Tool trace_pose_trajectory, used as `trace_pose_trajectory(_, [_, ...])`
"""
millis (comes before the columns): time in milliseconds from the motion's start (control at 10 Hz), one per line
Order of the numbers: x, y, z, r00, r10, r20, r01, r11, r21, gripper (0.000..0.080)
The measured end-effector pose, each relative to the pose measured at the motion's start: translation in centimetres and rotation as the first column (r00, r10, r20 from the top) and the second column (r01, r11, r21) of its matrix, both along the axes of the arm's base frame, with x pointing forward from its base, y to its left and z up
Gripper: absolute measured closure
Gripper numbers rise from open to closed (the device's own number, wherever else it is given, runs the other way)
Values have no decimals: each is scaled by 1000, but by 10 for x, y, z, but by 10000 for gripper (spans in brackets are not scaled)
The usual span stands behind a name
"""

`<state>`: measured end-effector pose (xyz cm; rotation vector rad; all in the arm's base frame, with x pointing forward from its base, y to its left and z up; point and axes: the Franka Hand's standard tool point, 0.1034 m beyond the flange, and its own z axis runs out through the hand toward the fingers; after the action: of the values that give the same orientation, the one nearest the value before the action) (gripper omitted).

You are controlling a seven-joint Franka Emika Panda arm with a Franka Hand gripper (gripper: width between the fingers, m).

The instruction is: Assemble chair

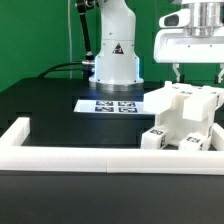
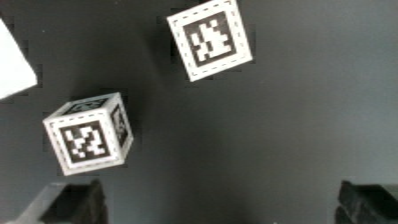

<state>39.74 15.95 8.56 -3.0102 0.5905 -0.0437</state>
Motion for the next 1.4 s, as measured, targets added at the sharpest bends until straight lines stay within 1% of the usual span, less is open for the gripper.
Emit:
trace_pose_trajectory(200, [-1, 1, -4, 1000, 4, -2, -4, 1000, -4, 150])
trace_pose_trajectory(400, [-1, 7, -8, 1000, 17, -7, -17, 1000, -8, 150])
trace_pose_trajectory(700, [1, 7, -13, 1000, 18, -14, -18, 1000, -13, 150])
trace_pose_trajectory(1100, [0, 7, -15, 1000, 20, -16, -21, 1000, -16, 150])
trace_pose_trajectory(1200, [-5, 9, -23, 999, 30, -27, -31, 999, -24, 150])
trace_pose_trajectory(1400, [-7, 10, -30, 999, 38, -39, -39, 999, -31, 150])
